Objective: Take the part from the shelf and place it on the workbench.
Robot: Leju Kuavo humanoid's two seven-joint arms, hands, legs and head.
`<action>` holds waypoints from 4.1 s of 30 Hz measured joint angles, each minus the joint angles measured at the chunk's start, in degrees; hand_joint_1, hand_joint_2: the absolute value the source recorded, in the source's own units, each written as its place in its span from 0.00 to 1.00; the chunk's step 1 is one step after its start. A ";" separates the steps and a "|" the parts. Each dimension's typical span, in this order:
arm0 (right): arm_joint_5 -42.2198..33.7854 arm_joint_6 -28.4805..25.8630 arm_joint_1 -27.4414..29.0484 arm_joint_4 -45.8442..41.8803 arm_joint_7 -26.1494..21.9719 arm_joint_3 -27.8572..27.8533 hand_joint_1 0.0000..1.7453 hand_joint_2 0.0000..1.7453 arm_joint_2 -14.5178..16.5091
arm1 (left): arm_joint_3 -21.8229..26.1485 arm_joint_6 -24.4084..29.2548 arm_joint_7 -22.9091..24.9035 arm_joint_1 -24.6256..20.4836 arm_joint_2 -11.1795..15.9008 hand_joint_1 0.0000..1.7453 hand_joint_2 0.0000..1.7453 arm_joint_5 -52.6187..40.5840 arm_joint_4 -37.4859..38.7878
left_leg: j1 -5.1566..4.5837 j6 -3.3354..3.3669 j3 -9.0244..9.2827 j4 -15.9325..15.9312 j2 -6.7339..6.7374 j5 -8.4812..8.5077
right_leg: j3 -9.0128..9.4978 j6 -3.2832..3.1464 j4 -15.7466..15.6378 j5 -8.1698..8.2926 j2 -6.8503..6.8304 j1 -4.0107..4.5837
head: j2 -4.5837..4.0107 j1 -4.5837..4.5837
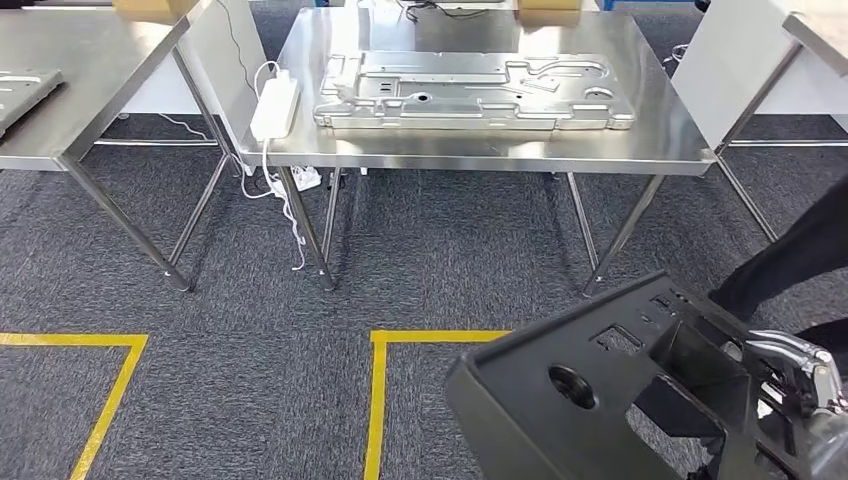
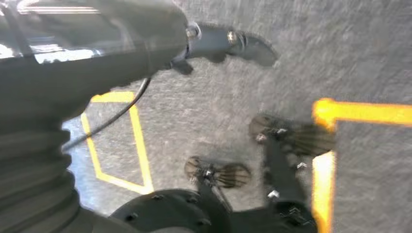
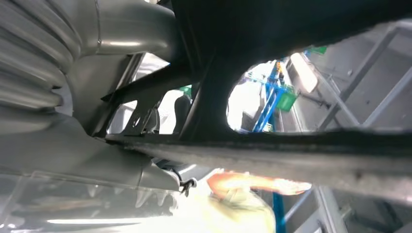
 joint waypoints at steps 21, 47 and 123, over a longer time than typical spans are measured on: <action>0.53 -0.21 0.52 0.02 0.20 -0.10 0.63 1.00 0.13 | 0.10 -0.02 0.17 0.38 -0.26 0.00 1.00 0.01 0.03 | 1.48 -2.67 -6.76 15.70 0.26 -16.77 | -1.62 -2.24 -9.64 0.07 -1.03 -0.80 | 0.00 -0.06; 0.99 -0.08 -0.60 0.50 0.50 -0.10 0.63 1.00 0.19 | 0.86 -0.04 -0.03 0.09 -0.27 0.00 1.00 0.20 0.21 | 0.92 -2.58 4.58 14.41 -0.07 -11.24 | -17.02 -3.11 -5.59 10.32 -1.19 0.29 | 0.00 0.79; 8.96 21.86 -26.89 66.63 16.43 -48.13 0.63 1.00 -39.81 | 1.20 -1.44 0.19 -0.39 -0.19 0.00 1.00 -3.17 0.50 | 0.68 -1.22 2.48 0.65 -0.20 -3.24 | -7.70 1.82 -10.37 5.67 -1.34 -1.18 | 0.00 1.59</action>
